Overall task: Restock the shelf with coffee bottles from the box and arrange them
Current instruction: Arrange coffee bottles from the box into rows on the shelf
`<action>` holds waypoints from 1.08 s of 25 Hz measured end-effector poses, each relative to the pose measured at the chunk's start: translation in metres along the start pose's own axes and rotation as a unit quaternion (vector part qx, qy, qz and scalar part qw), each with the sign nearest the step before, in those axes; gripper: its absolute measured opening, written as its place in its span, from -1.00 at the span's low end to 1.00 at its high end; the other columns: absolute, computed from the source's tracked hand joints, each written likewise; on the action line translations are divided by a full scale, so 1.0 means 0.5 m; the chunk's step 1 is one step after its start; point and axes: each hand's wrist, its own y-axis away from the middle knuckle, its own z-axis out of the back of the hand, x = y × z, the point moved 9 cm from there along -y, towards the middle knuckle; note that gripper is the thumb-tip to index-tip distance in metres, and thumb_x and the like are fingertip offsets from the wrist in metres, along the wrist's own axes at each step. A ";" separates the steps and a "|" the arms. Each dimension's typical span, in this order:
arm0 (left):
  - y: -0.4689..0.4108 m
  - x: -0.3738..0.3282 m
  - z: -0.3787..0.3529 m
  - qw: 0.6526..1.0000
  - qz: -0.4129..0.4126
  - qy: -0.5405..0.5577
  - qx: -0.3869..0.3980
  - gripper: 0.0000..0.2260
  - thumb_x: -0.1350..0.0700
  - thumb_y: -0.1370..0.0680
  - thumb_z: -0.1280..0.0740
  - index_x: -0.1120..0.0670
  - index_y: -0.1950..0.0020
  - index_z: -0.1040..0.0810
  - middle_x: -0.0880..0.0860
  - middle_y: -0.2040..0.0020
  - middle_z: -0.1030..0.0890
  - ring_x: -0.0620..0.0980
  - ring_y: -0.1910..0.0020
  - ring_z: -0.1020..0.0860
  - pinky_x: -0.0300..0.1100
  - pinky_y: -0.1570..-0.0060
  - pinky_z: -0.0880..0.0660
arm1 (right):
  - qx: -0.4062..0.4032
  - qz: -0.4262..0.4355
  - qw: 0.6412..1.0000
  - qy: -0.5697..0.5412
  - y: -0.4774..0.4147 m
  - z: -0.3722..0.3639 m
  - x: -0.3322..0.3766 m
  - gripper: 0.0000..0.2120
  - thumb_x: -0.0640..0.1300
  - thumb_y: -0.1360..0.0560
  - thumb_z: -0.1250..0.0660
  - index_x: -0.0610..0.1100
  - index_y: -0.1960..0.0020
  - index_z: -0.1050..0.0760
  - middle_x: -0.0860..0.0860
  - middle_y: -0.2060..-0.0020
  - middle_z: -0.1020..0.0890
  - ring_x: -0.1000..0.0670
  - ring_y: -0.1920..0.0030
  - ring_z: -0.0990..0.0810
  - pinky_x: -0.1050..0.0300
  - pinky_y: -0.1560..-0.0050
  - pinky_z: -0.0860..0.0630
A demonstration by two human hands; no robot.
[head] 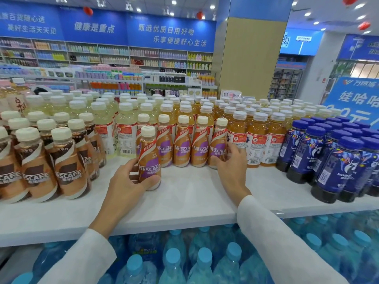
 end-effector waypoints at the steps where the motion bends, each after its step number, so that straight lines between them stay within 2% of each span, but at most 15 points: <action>1: 0.000 0.000 0.000 1.000 0.001 0.000 0.000 -0.34 -0.09 -0.44 -0.53 -0.06 -0.49 -0.38 0.00 -0.31 -0.56 -0.01 -0.12 -0.57 -0.17 -0.02 -0.53 | 0.000 0.005 1.000 0.003 -0.002 0.000 0.000 -0.38 -0.10 -0.44 -0.54 0.00 -0.45 -0.41 0.02 -0.21 -0.49 -0.02 -0.23 -0.51 -0.04 -0.30 -0.53; 3: 0.000 -0.002 0.001 1.000 0.002 -0.001 0.001 -0.34 -0.09 -0.45 -0.52 -0.07 -0.50 -0.38 0.00 -0.32 -0.55 0.00 -0.14 -0.57 -0.14 -0.05 -0.53 | -0.005 0.015 1.000 -0.002 -0.003 0.004 0.002 -0.39 -0.10 -0.42 -0.55 0.01 -0.43 -0.45 0.08 -0.17 -0.56 0.01 -0.18 -0.56 -0.04 -0.25 -0.57; 5: 0.000 -0.002 0.001 1.000 0.005 0.001 0.001 -0.35 -0.07 -0.45 -0.52 -0.06 -0.50 -0.38 0.01 -0.33 -0.55 0.00 -0.14 -0.57 -0.15 -0.04 -0.53 | -0.005 0.008 1.000 -0.020 -0.003 0.006 0.002 -0.40 -0.14 -0.43 -0.55 0.01 -0.42 -0.44 0.16 -0.14 -0.58 0.06 -0.15 -0.58 0.04 -0.24 -0.57; 8: 0.001 0.000 0.000 1.000 0.007 0.003 0.004 -0.34 -0.08 -0.45 -0.52 -0.07 -0.50 -0.37 0.01 -0.33 -0.55 -0.01 -0.13 -0.57 -0.19 0.00 -0.52 | -0.013 0.010 1.000 -0.013 -0.005 0.006 0.002 -0.37 -0.14 -0.45 -0.54 0.02 -0.45 -0.40 0.06 -0.23 -0.57 0.02 -0.20 -0.57 -0.02 -0.27 -0.57; 11: 0.002 -0.001 0.000 1.000 0.009 0.000 0.004 -0.34 -0.09 -0.45 -0.52 -0.07 -0.50 -0.37 0.00 -0.34 -0.54 -0.01 -0.13 -0.57 -0.20 0.01 -0.51 | -0.008 0.003 1.000 0.004 -0.006 -0.003 -0.003 -0.36 -0.12 -0.50 -0.49 0.00 -0.51 -0.34 -0.01 -0.29 -0.46 -0.02 -0.28 -0.50 -0.02 -0.34 -0.51; 17: 0.003 -0.002 0.001 1.000 0.009 -0.006 0.003 -0.34 -0.09 -0.46 -0.51 -0.07 -0.51 -0.37 0.01 -0.35 -0.54 -0.01 -0.14 -0.56 -0.17 -0.01 -0.51 | -0.005 0.012 1.000 0.020 -0.003 0.000 0.008 -0.36 -0.15 -0.52 -0.47 -0.05 -0.54 -0.32 -0.04 -0.33 -0.49 -0.04 -0.33 -0.46 0.03 -0.35 -0.44; 24: 0.009 -0.009 0.004 1.000 0.010 -0.010 0.001 -0.36 -0.08 -0.46 -0.51 -0.06 -0.50 -0.38 -0.01 -0.33 -0.55 -0.04 -0.13 -0.56 -0.20 -0.02 -0.51 | -0.003 0.006 1.000 0.023 -0.003 -0.003 -0.002 -0.33 -0.13 -0.53 -0.46 0.00 -0.56 -0.28 -0.04 -0.35 -0.48 -0.05 -0.35 -0.45 -0.04 -0.38 -0.47; 27: 0.011 -0.006 0.015 0.999 0.022 0.022 -0.021 -0.39 -0.03 -0.44 -0.55 -0.04 -0.43 -0.43 -0.02 -0.30 -0.58 -0.05 -0.13 -0.57 -0.14 -0.11 -0.53 | -0.005 0.012 0.999 0.034 -0.003 -0.003 -0.002 -0.34 -0.11 -0.53 -0.46 -0.01 -0.56 -0.28 -0.05 -0.37 -0.47 -0.07 -0.37 -0.45 -0.09 -0.38 -0.47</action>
